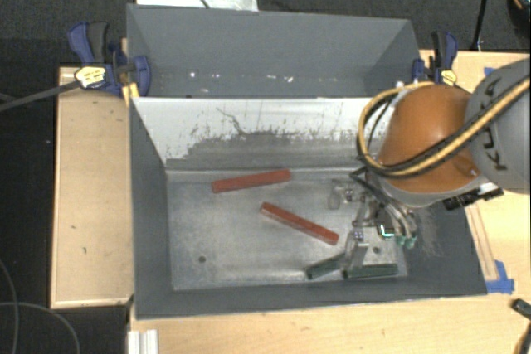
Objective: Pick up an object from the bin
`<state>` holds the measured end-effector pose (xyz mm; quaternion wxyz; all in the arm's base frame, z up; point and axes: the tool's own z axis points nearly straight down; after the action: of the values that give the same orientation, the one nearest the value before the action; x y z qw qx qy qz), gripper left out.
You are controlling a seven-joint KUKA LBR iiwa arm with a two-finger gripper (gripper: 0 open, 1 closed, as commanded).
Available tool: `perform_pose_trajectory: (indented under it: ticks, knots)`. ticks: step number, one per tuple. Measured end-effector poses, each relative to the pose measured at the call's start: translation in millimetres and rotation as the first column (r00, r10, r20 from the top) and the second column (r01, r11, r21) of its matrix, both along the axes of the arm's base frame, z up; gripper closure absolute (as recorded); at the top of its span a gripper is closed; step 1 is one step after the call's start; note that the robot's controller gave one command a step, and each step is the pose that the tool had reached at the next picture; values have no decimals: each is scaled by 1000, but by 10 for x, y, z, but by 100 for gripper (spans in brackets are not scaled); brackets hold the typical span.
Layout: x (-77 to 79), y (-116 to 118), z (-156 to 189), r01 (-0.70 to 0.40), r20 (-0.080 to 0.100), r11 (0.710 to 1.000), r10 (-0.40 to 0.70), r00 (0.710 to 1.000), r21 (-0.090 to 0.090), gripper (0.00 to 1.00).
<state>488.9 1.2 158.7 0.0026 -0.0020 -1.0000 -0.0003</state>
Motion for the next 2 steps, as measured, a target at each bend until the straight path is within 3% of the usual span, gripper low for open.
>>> perform_pose_trajectory:
  ticks: [1, 2]
  knots:
    - [596, 192, -913, -164, 6, 986, 164, 986, 0, 0]
    - [688, 102, -793, -165, 11, 986, 165, 986, -1, 0]
